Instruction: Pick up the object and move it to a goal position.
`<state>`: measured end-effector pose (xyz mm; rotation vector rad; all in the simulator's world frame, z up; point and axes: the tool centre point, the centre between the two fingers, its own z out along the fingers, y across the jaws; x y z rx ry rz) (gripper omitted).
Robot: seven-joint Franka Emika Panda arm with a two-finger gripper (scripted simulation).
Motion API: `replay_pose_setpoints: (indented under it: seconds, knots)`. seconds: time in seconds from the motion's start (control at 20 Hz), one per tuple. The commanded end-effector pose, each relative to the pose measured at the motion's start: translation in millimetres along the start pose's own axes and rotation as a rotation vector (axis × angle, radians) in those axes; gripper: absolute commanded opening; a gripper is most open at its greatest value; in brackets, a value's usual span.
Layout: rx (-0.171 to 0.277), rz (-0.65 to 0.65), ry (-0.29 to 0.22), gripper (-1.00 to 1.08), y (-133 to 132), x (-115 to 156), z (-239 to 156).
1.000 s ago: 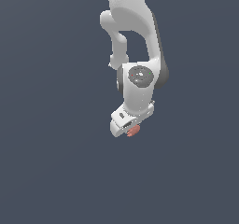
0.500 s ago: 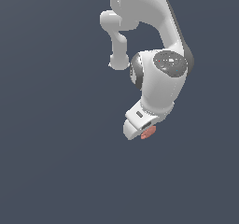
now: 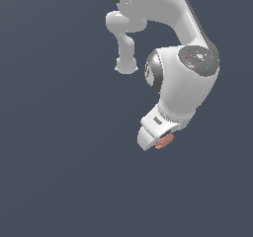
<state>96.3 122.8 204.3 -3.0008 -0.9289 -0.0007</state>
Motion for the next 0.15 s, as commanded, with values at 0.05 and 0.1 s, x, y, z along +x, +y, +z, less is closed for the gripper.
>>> replay_pose_setpoints:
  seconds: [0.05, 0.1]
  knots:
    - [0.0, 0.0, 0.0, -1.0, -0.3, 2.6, -2.5]
    - [0.0, 0.0, 0.0, -1.0, -0.4, 2.7, -2.6]
